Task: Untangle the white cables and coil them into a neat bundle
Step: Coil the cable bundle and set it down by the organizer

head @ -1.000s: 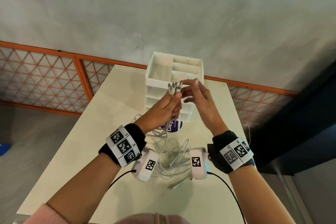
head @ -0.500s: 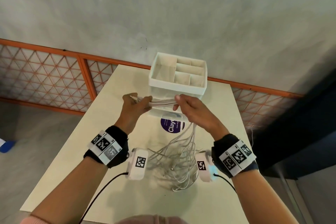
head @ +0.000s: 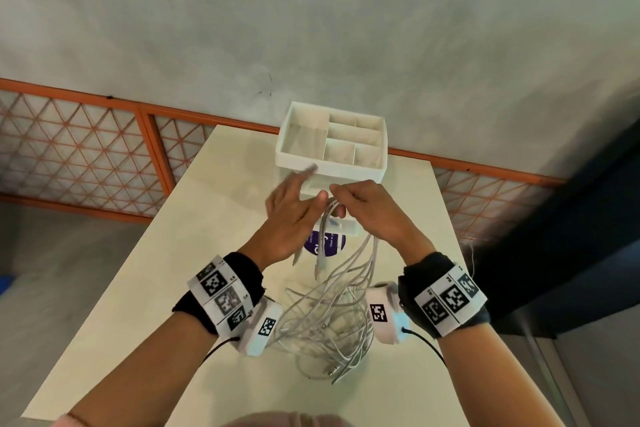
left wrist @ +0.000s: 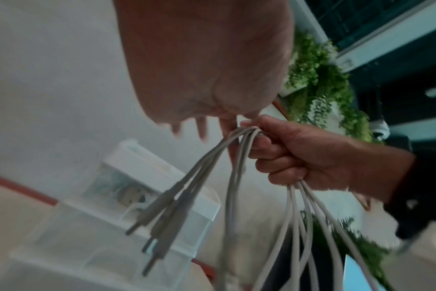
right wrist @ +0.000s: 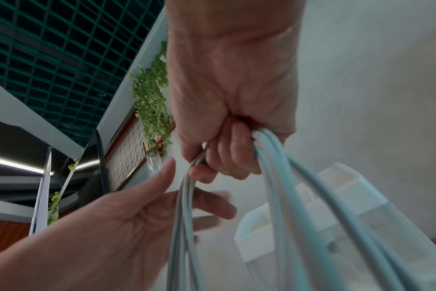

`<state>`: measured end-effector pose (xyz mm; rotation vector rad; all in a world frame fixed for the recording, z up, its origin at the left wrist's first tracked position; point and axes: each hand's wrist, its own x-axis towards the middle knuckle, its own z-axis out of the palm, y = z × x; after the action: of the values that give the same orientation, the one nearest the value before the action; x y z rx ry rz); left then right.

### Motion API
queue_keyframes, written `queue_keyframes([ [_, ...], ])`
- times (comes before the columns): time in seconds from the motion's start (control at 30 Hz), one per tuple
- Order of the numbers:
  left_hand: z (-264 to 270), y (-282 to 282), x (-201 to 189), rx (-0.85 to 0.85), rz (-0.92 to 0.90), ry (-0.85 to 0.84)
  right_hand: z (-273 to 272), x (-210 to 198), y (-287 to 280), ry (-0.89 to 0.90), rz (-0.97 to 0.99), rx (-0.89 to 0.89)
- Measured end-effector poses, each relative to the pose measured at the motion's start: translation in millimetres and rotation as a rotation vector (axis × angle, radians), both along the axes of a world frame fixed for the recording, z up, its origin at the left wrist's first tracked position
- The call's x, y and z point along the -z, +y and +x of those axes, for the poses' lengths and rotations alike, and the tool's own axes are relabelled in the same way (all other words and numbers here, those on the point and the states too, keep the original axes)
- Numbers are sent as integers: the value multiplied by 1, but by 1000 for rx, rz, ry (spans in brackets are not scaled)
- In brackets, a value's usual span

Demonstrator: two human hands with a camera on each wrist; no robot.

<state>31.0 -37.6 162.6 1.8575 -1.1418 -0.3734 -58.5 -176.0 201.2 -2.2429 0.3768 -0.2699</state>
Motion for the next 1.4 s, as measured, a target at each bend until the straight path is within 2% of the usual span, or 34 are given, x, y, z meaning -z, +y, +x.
queue_keyframes([
  [0.07,-2,-1,-1,195,-72,322,0,-2,-1,-22,24,21],
  [0.13,-5,2,1,274,-84,550,-2,-8,-7,-37,14,68],
  [0.27,-6,4,0,341,-63,657,-4,-16,-20,9,82,92],
  [0.33,-3,4,-7,307,-95,699,-6,-13,-21,31,187,86],
  [0.53,16,4,-15,189,-280,720,-16,38,-20,52,568,-112],
  [0.63,14,4,-3,140,-298,655,-11,62,-1,0,759,-54],
  [0.77,7,2,13,112,-157,536,-3,65,9,-172,743,162],
  [0.87,-1,-4,17,129,-110,496,4,57,9,-206,749,193],
  [1.13,-12,-20,16,80,-221,468,19,59,3,-95,761,186],
  [1.4,-8,-20,23,78,-227,596,20,52,7,68,836,160],
])
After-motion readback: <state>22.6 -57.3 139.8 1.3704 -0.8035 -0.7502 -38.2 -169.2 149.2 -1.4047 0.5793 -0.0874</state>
